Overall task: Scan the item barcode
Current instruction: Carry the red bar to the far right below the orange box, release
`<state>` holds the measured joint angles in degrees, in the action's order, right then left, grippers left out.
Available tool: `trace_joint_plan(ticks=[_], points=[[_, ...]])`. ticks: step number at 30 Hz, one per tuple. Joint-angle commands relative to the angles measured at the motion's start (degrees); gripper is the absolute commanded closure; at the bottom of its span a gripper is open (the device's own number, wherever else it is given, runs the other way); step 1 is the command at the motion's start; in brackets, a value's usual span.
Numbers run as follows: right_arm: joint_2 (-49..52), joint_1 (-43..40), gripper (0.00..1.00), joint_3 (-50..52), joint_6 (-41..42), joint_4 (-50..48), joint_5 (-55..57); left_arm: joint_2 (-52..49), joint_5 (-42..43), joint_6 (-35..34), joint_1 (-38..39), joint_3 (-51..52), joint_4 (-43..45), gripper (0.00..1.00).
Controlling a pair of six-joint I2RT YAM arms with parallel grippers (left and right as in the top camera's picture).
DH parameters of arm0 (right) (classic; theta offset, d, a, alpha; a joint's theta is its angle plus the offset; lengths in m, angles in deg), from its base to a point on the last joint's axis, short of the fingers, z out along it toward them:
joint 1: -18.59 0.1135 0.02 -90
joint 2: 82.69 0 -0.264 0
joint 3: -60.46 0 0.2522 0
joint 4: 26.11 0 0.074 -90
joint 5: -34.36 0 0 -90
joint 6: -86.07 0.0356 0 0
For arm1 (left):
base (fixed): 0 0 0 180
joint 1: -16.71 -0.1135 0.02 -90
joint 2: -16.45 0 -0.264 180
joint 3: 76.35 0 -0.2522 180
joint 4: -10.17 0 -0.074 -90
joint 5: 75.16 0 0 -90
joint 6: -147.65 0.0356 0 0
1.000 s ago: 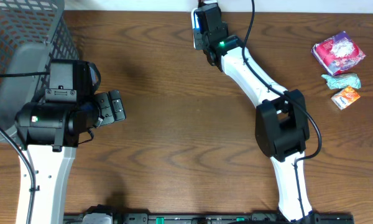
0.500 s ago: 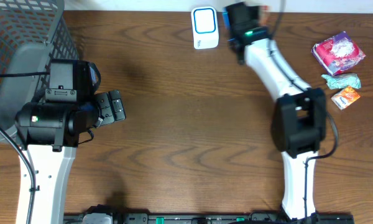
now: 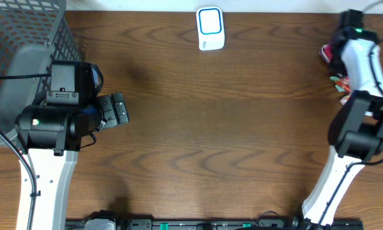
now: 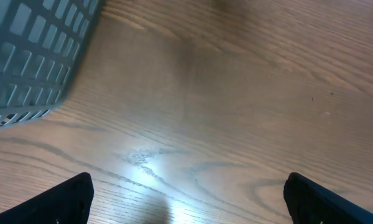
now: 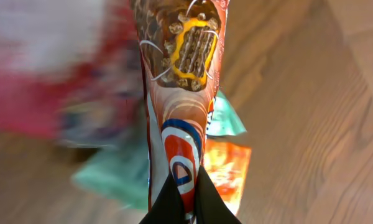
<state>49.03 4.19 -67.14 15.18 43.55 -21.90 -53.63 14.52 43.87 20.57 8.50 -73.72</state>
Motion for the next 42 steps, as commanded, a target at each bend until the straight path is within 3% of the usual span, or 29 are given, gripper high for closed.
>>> trace_joint_plan(ticks=[1, 16, 28, 38, 42], points=[[-2.62, -3.08, 0.98, -0.76, 7.58, 1.64, -3.82, 0.09, -0.11, -0.72, -0.07, -0.22, -0.13, 0.02], [-2.23, -11.58, 0.98, -0.68, 17.29, 7.61, -5.77, 0.11, -0.11, -0.72, -0.07, -0.22, -0.15, 0.02], [-2.23, -14.23, 0.99, 3.28, 16.61, 9.40, -8.68, 0.09, -0.11, -0.72, -0.07, -0.22, -0.13, 0.02], [-2.23, -14.23, 0.92, 9.25, 17.07, 5.42, -9.53, 0.09, -0.11, -0.72, -0.07, -0.22, -0.13, 0.02], [-2.23, -14.23, 0.79, 9.22, 14.16, 3.19, -14.23, 0.09, -0.11, -0.72, -0.07, -0.22, -0.13, 0.02]])
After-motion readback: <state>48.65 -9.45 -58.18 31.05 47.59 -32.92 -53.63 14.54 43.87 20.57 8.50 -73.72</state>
